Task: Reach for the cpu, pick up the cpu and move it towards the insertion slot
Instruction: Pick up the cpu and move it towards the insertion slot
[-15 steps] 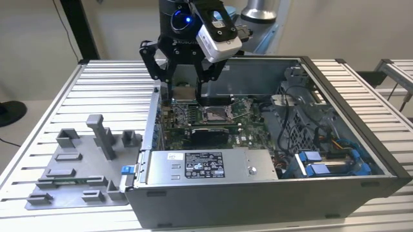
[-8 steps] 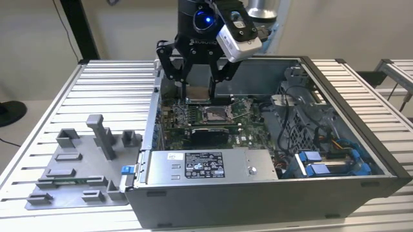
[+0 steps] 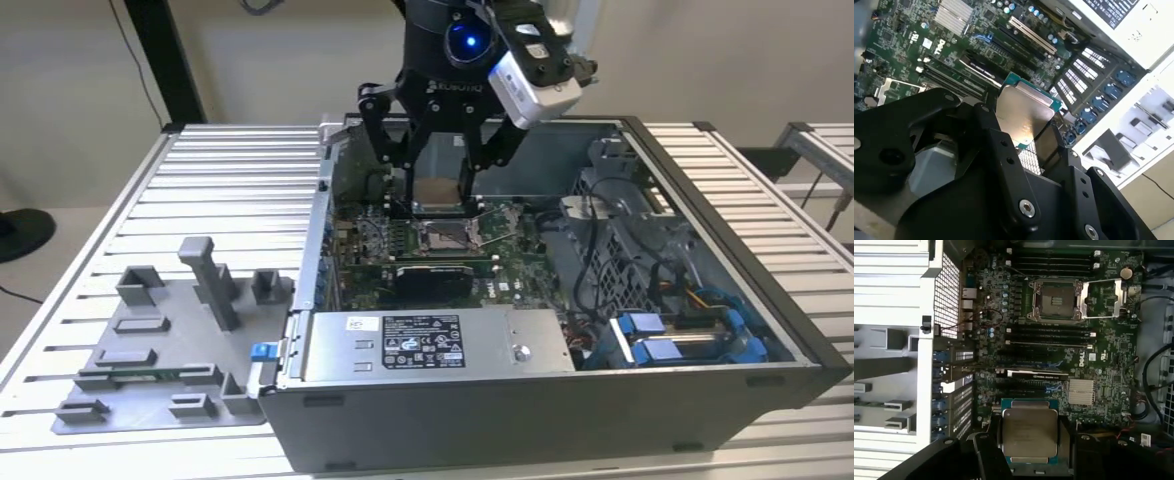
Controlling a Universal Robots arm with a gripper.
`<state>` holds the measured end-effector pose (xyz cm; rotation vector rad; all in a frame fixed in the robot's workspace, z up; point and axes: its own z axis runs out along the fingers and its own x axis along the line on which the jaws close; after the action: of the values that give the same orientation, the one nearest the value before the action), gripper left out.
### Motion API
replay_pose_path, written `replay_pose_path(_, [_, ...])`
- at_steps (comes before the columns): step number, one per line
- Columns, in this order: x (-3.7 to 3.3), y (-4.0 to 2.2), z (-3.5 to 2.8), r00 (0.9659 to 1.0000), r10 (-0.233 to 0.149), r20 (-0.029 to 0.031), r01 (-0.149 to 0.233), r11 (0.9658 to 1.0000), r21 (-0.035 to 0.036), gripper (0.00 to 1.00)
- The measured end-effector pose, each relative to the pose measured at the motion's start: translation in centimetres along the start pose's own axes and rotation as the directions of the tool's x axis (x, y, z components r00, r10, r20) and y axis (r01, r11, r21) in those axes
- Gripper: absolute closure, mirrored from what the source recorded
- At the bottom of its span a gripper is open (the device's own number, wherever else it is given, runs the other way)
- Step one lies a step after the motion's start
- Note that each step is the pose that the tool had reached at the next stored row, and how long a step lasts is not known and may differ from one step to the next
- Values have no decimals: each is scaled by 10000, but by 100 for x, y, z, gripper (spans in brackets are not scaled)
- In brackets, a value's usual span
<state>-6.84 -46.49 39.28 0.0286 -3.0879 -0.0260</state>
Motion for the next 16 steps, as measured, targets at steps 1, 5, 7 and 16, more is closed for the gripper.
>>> replay_pose_path(1, [-29, 0, -2, 10000, 0, -2, 0, 10000, 0, 100])
replay_pose_path(5, [-148, -3, -8, 10000, 0, -11, 0, 10000, 0, 100])
replay_pose_path(7, [-205, -4, -11, 10000, 1, -15, -1, 10000, 0, 100])
replay_pose_path(16, [-421, -8, -21, 10000, 0, -25, 0, 10000, -1, 100])
